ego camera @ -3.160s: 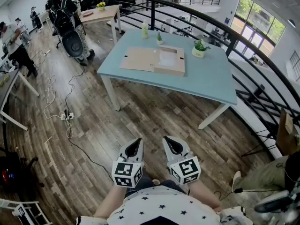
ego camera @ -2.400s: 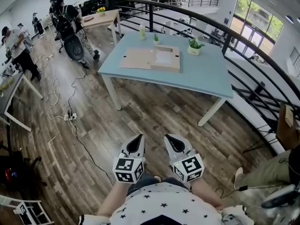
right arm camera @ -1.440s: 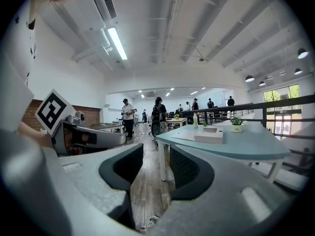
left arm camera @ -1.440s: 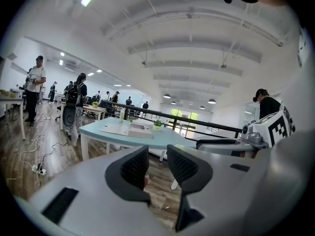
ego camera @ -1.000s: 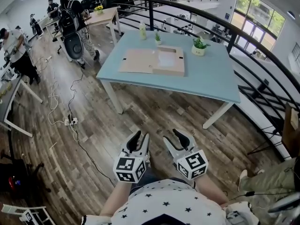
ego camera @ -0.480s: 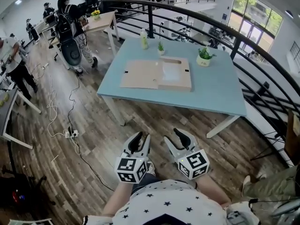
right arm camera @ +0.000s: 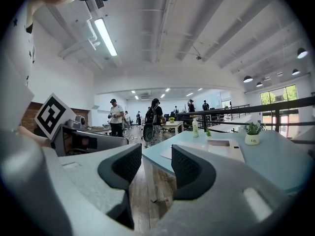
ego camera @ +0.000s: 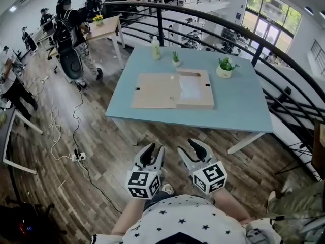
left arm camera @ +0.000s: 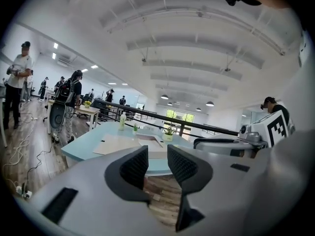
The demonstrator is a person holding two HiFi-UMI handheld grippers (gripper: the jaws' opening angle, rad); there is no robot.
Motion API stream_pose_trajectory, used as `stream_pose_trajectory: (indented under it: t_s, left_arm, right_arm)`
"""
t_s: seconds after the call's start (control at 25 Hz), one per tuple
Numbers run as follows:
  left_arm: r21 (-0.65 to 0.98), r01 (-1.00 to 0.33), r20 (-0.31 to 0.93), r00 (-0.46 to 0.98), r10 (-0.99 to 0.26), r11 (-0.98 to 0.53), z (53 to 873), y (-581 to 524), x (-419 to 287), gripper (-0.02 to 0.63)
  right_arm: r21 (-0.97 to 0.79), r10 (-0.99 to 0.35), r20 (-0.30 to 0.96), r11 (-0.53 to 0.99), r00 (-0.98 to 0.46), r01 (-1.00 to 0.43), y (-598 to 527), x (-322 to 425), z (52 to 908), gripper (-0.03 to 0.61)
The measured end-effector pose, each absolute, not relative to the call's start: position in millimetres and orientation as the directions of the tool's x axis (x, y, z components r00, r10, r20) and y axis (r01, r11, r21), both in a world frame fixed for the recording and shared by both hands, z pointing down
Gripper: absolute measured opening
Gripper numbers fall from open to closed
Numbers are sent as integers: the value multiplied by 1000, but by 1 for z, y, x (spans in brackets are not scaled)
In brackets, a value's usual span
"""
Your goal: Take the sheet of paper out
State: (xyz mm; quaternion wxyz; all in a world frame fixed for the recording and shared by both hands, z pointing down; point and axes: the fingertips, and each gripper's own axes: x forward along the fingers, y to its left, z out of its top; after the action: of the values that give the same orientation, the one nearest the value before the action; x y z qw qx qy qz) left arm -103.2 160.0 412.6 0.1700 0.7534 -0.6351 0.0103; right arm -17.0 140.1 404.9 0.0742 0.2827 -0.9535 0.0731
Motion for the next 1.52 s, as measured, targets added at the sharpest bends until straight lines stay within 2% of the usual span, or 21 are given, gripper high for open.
stream_pose_trajectory:
  t_s: [0.6,1.2,1.52]
  left_arm:
    - [236,-957,245,225,-943,-167,421,93,-157,117]
    - [242,-952,225,245,-943,-190,419,52,-154,117]
    - [236,-951,238,255,-937,-199,428,-4,-157,117]
  right_arm:
    - [-105,-554,193,809,-810,-578,78,-67,415,173]
    - [-106,-614,206,760,-762,-642,52,-43,425,173]
    - [-111,-631,185,748,-753,-654,-5,-45,430,173]
